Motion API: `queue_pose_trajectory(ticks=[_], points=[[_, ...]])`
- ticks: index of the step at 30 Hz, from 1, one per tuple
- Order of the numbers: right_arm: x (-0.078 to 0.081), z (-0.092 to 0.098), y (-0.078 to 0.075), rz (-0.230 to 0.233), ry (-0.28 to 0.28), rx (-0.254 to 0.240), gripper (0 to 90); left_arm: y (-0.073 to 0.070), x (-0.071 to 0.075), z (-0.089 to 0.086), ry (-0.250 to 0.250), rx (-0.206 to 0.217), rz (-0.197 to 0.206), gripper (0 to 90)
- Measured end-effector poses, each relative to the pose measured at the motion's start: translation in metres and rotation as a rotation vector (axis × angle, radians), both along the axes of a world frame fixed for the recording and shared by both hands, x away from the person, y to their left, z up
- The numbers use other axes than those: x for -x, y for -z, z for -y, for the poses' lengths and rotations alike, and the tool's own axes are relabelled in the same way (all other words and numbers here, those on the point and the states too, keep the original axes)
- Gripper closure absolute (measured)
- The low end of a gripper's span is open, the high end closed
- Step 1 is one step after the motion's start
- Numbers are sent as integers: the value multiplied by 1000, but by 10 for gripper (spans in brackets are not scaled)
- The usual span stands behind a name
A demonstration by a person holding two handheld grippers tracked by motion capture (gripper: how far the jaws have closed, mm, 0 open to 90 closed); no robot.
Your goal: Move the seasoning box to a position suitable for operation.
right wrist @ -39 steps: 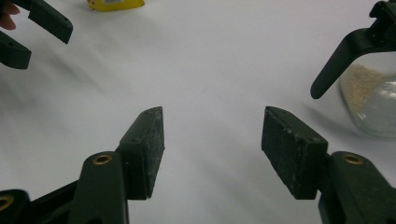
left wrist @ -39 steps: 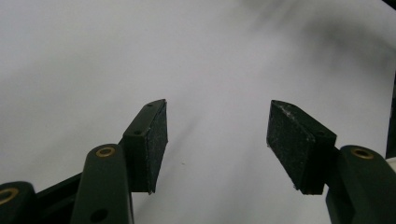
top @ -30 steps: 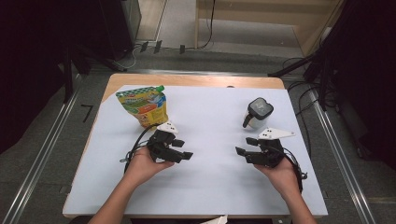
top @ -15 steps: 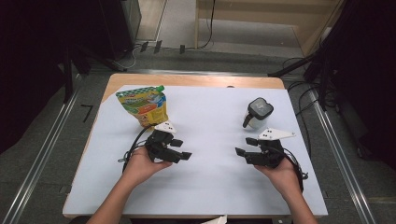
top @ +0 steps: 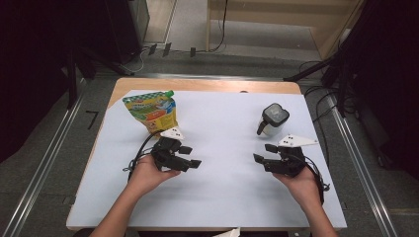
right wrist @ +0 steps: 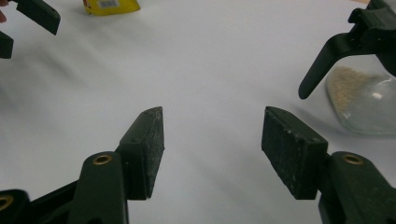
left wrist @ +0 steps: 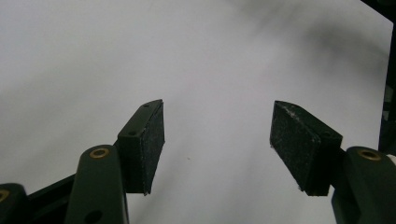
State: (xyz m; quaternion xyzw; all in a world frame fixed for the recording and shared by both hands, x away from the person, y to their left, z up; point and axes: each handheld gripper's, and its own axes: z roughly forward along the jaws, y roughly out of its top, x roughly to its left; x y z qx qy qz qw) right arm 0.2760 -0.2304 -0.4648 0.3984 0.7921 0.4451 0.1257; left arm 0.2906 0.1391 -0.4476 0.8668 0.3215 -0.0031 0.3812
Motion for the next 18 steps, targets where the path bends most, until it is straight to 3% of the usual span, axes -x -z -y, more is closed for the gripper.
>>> queue_pose_trajectory(ticks=[3, 10, 14, 18], points=[[-2, 6, -2, -13, 12, -12, 406, -1, 1, -1, -2, 6, 2, 361], [-4, 22, -9, 10, 58, -7, 390, -4, 2, -2, -6, 6, 5, 358], [-5, 32, -11, 10, 99, 8, 370, -4, 3, -2, -14, -15, 27, 354], [-8, 41, -13, 19, 137, 7, 353, -2, 3, -1, -4, -8, 18, 354]])
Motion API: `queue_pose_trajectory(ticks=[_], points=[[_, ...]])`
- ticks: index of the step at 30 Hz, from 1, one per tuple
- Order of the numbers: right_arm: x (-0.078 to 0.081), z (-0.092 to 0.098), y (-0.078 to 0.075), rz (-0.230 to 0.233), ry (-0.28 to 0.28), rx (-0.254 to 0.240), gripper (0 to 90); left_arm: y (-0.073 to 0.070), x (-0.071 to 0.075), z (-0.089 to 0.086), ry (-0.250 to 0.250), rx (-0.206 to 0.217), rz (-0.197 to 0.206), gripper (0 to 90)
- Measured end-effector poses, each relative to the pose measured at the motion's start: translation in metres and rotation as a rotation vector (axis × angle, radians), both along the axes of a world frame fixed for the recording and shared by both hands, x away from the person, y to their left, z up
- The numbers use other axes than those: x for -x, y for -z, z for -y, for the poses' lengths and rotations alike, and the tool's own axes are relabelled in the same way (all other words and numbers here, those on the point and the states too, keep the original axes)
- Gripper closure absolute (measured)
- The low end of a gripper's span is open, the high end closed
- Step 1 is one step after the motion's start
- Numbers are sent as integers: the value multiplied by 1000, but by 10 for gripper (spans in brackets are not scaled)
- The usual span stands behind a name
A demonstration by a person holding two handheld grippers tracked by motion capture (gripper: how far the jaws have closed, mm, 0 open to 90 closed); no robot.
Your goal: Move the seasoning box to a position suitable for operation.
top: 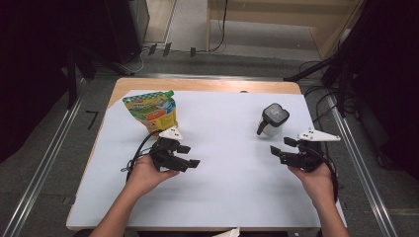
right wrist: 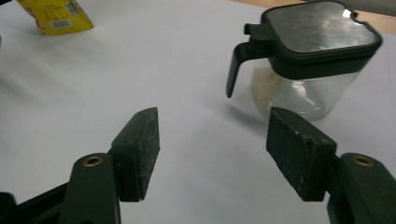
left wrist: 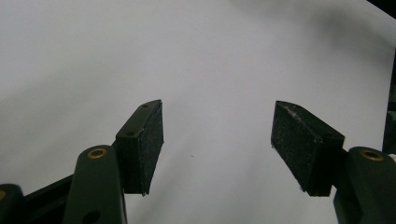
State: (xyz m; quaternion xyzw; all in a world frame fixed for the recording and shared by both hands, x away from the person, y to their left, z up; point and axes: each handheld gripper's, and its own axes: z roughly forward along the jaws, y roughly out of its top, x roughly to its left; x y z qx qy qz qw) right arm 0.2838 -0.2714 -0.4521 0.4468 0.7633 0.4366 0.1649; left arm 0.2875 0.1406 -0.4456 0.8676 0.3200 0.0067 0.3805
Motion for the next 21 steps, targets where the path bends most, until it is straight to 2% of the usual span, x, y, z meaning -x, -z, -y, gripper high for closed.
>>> queue_pose_trajectory(ticks=[4, 8, 12, 15, 18, 21], points=[[-13, 9, 3, -13, 30, 10, 345, 1, 0, 1, 10, -2, -6, 354], [-26, 14, 5, -28, 50, -11, 334, 1, 1, 2, 16, 0, -7, 354], [-38, 17, 7, -38, 54, 15, 321, 1, 1, 4, 13, 10, -9, 354], [-47, 24, 8, -57, 62, -6, 311, 1, 2, 5, 17, 4, -9, 356], [-59, 28, 10, -94, 58, -56, 280, 1, 1, 7, 20, 8, -12, 357], [-69, 28, 11, -88, 52, -20, 250, 0, 1, 8, 23, 13, -9, 357]])
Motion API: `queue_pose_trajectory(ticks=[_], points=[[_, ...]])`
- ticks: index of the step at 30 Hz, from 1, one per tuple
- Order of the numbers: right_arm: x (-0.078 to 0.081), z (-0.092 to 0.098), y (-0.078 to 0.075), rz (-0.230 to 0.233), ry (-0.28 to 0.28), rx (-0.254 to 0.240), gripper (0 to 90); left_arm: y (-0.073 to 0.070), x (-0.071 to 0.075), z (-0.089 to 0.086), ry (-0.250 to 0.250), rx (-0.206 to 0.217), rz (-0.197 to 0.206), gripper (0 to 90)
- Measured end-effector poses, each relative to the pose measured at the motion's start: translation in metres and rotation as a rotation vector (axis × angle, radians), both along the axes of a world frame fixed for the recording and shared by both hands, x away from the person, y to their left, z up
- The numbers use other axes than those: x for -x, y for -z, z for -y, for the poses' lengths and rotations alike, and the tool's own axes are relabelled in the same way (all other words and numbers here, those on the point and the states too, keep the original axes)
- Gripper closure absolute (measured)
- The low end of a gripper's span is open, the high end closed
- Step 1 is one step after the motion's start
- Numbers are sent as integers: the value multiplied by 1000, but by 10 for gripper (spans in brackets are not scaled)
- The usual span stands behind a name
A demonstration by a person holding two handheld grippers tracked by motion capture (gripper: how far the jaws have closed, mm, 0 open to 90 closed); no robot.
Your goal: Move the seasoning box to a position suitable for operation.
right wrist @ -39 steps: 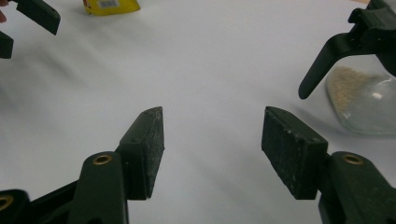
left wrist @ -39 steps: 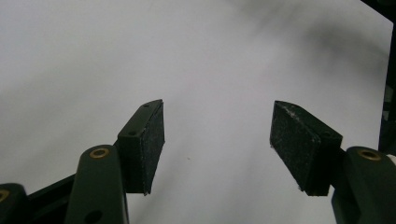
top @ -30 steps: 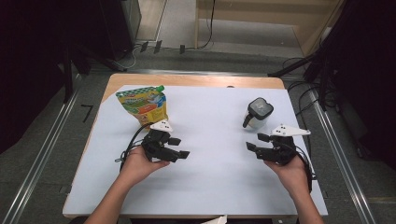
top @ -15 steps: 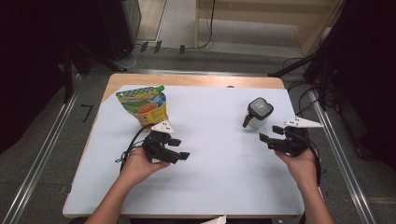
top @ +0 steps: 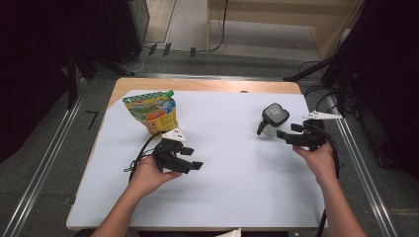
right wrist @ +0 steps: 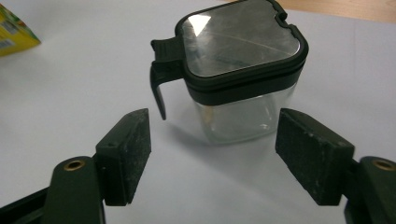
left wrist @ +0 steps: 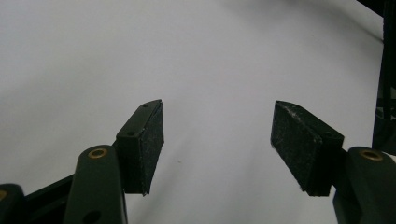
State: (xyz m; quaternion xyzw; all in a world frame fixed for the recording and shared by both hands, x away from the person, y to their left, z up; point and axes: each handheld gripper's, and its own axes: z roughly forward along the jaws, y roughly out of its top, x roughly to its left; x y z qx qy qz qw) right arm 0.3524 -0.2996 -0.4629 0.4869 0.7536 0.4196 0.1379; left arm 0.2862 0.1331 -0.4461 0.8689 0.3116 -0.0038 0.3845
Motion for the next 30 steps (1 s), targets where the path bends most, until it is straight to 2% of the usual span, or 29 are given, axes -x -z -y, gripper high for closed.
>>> queue_pose_trajectory(ticks=[6, 10, 14, 16, 19, 23, 27, 30], points=[[-15, 0, 8, -1, 14, 41, 207, 1, 0, 0, 3, 0, -3, 356], [-23, 3, 16, -2, 33, 31, 179, 1, 0, 0, 4, 4, -6, 357], [-29, -1, 25, 4, 17, 24, 170, 3, 0, 1, 7, -2, -11, 357], [-32, -5, 29, 12, 8, 30, 167, 4, 1, 1, 12, 2, -14, 356], [-36, -11, 34, 46, 13, 69, 148, 3, 2, 0, 13, 18, -16, 350], [-44, -14, 43, 56, 4, 32, 132, 4, 4, -3, 5, 14, -18, 349], [-49, -19, 48, 92, 6, 37, 122, 5, 6, -6, -6, 11, -19, 350], [-52, -22, 50, 108, 14, 21, 113, 5, 7, -8, -12, 11, -20, 350]])
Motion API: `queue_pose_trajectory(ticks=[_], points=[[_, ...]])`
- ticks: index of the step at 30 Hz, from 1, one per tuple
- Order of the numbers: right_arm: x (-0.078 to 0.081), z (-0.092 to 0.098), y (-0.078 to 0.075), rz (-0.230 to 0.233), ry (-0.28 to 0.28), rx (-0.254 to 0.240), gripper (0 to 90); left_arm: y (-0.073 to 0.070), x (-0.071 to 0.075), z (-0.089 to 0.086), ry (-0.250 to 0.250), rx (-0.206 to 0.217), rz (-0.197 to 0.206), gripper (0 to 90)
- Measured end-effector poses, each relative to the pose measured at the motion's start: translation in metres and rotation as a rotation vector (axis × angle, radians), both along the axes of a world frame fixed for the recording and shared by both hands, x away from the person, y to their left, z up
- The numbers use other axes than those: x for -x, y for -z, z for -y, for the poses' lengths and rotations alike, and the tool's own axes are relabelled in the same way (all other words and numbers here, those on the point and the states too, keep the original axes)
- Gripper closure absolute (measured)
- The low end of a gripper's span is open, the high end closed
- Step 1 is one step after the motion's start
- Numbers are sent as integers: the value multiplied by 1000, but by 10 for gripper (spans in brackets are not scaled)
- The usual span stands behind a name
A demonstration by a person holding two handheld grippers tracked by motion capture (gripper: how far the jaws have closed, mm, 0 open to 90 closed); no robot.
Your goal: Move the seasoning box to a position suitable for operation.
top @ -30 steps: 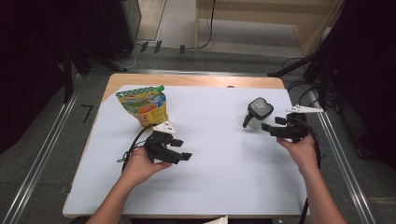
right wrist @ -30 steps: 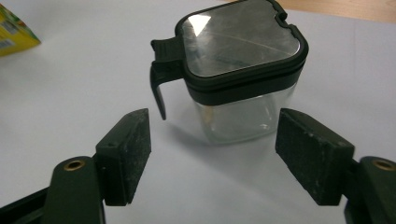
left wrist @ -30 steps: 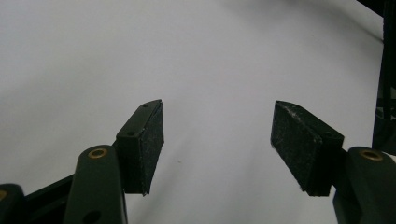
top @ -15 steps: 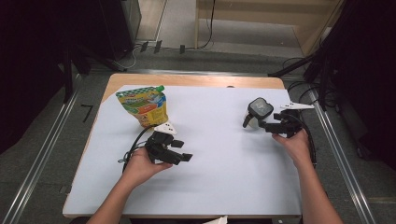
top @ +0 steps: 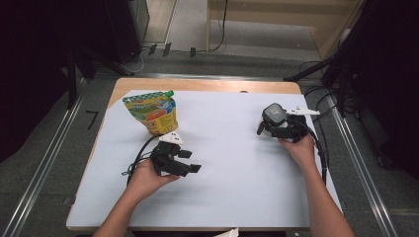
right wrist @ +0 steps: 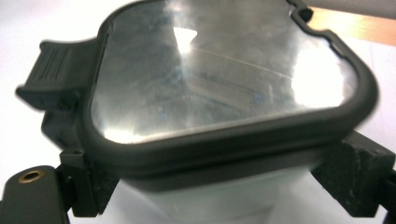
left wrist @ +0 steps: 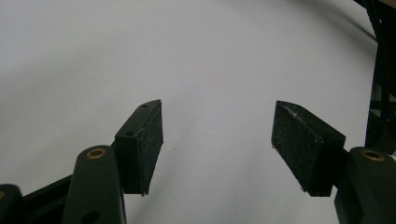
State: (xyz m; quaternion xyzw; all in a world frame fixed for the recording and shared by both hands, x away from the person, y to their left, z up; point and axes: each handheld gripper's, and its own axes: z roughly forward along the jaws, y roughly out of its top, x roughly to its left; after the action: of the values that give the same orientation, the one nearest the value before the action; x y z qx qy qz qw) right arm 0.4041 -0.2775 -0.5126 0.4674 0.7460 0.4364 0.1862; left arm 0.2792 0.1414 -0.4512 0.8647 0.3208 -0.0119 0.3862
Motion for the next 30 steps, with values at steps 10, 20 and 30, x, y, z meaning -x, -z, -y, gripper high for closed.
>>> queue_pose_trajectory(ticks=[10, 20, 30], points=[[-4, -6, 6, 11, 24, -20, 117, 2, 2, -1, -6, -2, -5, 350], [0, -4, 3, 33, 37, 1, 155, 4, -2, 1, 2, -4, -10, 350], [4, -4, 0, 16, 29, 1, 157, 4, -4, 1, -5, 6, -11, 350]])
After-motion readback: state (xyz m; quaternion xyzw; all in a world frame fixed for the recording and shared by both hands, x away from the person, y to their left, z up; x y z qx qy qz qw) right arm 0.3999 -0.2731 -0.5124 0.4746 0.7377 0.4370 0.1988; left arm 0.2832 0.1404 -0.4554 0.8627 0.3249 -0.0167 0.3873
